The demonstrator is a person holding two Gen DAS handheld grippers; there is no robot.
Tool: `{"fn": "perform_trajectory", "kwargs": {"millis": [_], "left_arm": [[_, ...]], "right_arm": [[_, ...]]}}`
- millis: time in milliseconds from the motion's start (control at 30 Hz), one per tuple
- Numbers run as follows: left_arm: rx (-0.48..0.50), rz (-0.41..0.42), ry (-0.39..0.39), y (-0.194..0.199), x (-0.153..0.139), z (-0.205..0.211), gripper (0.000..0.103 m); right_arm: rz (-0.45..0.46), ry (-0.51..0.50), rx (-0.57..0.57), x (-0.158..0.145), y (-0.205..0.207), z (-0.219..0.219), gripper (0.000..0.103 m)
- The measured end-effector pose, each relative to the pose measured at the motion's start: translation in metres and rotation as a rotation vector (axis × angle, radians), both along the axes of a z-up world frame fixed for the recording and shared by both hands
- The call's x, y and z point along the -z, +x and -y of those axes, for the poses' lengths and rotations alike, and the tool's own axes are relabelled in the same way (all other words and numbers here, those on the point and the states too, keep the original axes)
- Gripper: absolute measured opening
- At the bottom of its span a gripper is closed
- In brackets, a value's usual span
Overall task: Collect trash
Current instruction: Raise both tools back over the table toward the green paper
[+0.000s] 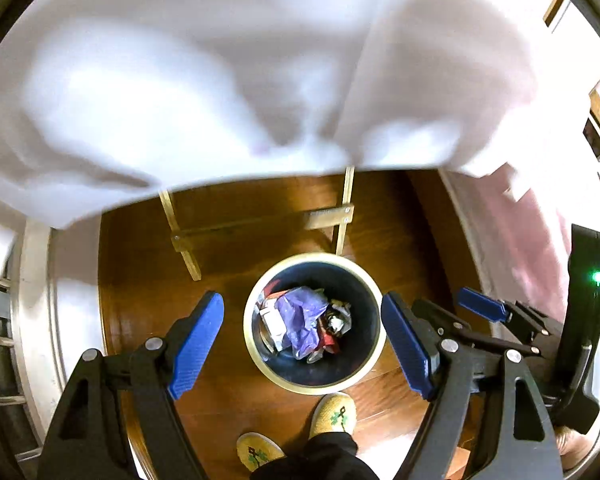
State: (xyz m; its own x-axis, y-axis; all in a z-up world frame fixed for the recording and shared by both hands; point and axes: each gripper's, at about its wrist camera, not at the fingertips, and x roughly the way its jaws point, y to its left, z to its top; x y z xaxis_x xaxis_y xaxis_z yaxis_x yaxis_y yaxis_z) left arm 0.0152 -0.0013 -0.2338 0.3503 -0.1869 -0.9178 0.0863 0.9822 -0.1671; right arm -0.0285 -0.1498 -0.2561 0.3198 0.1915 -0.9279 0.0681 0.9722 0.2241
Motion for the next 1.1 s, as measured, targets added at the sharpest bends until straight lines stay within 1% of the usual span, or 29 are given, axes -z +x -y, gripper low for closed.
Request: {"fn": "perform_trajectory", "kwargs": {"millis": [100,133,167,333,467,500,533,667,733,767,867,1000,1100], "left_arm": [[-0.016,-0.012,-0.008,0.003,-0.031,-0.009,0.080],[-0.022,-0.010,-0.009,0.003,-0.041,-0.010,0.080],[-0.030,-0.004,-0.008,0.004,-0.056,-0.013,0.080],[-0.032,0.039,-0.002,0.004,-0.117,-0.016,0.080],[-0.047,0.066,0.016,0.002,-0.163,-0.015,0.080],[-0.047,0.073,0.009,0.002,-0.174,-0.015,0.080],[-0.049,0.078,0.005,0.003,-0.180,-0.016,0.080],[-0.062,0.125,0.007,0.004,-0.220,-0.016,0.080],[-0.069,0.139,0.003,0.005,-0.230,-0.017,0.080],[-0.077,0.152,0.005,0.006,-0.240,-0.018,0.080],[-0.087,0.167,0.015,0.010,-0.259,-0.017,0.080],[-0.109,0.194,0.027,0.018,-0.280,-0.021,0.080],[-0.126,0.216,0.031,0.029,-0.294,-0.023,0.080]], "right_arm": [[0.017,0.015,0.007,-0.035,-0.002,0.001,0.065],[0.019,0.021,0.007,-0.042,-0.001,0.001,0.065],[0.023,0.029,0.005,-0.056,-0.001,0.001,0.065],[0.047,0.040,-0.017,-0.105,0.000,-0.002,0.065],[0.082,0.045,-0.040,-0.149,0.003,-0.005,0.065],[0.097,0.046,-0.047,-0.162,0.004,-0.005,0.065],[0.110,0.045,-0.055,-0.173,0.006,-0.005,0.065],[0.165,0.046,-0.084,-0.213,0.015,-0.006,0.065],[0.198,0.043,-0.101,-0.232,0.020,-0.009,0.065],[0.214,0.042,-0.108,-0.240,0.022,-0.008,0.065],[0.261,0.042,-0.124,-0.261,0.029,-0.004,0.065],[0.306,0.030,-0.144,-0.280,0.040,-0.001,0.065],[0.342,0.003,-0.171,-0.295,0.055,0.000,0.065]]}}
